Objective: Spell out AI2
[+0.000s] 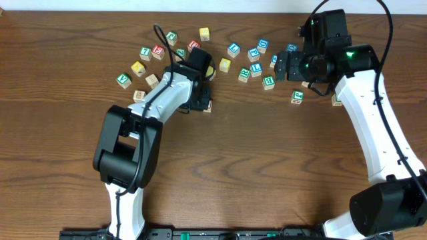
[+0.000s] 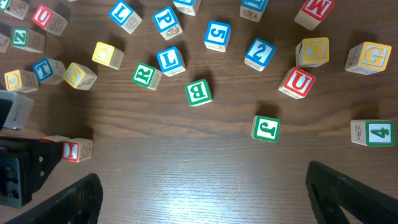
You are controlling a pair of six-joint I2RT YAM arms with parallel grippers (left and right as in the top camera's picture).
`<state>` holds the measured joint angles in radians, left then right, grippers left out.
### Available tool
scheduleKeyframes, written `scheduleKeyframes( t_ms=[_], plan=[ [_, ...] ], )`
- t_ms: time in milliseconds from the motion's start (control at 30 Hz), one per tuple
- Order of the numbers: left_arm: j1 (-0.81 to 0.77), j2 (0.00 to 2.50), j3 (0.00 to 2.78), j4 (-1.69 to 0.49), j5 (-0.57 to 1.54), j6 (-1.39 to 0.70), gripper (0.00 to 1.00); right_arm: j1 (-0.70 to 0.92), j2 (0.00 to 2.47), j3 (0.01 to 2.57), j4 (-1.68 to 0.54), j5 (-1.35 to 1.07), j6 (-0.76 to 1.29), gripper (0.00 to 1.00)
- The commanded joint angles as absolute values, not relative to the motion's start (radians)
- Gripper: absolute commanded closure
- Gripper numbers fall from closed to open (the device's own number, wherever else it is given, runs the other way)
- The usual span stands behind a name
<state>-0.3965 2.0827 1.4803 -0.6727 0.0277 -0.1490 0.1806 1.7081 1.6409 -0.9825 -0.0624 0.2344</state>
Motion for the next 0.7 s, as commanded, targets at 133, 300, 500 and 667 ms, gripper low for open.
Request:
scheduleKeyframes(
  t_ms=[133,300,500,667],
  plan=[
    [-0.405,2.092,1.475,-0.669,0.037,-0.120,0.74,0.184,1.702,1.640,-0.984,-0.055,0.247,0.01],
    [-0.405,2.092,1.475,-0.673,0.036,-0.161,0.73,0.184,1.702,1.640,-0.984,-0.055,0.246,0.01],
    [-0.405,2.092,1.475,-0.673,0.037,-0.213,0.73,0.185,1.702,1.640,-0.984,-0.055,0.247,0.01],
    [-0.405,2.092,1.475,-0.685,0.038,-0.215,0.73,0.184,1.702,1.640,-0.984,-0.055,0.247,0.01]
  ],
)
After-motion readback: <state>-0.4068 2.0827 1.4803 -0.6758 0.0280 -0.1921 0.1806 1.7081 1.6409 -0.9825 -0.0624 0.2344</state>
